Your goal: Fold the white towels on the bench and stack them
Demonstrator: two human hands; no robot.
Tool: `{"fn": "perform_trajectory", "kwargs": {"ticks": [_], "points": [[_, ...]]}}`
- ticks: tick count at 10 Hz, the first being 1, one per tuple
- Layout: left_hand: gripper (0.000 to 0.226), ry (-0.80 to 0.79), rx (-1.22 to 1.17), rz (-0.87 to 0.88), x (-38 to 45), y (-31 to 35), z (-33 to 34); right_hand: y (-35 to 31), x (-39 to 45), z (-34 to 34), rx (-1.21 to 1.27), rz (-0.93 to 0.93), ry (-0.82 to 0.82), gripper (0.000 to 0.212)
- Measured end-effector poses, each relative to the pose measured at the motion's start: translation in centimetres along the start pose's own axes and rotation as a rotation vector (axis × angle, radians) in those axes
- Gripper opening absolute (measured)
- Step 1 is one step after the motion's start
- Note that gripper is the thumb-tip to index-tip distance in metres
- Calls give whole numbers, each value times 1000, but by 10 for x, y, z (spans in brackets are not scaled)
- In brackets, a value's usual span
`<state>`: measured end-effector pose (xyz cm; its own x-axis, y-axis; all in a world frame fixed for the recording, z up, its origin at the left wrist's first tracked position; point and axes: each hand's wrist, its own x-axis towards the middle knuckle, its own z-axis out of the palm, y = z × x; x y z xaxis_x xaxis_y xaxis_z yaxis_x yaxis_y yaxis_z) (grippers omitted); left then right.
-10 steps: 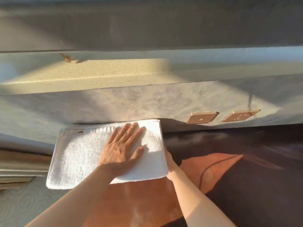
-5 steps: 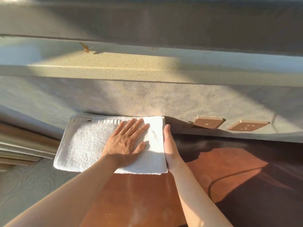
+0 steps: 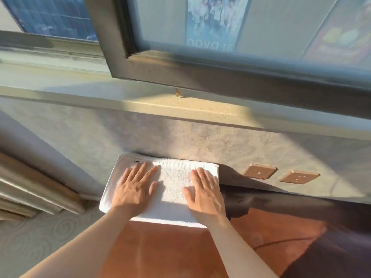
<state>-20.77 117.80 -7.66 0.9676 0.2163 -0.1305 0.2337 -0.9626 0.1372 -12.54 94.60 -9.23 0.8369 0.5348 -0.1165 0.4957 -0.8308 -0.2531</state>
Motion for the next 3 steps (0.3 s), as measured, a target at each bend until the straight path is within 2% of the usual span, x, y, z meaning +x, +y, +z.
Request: {"fn": "perform_trajectory", "kwargs": {"ticks": [1, 2, 3], "points": [[70, -20, 33, 9, -10, -47, -5, -3, -3, -9, -122, 41, 6, 76], [82, -45, 13, 56, -13, -76, -14, -12, -16, -14, -174, 190, -61, 74], [87, -51, 1, 94, -17, -91, -20, -31, -30, -22, -141, 225, -70, 72]]}}
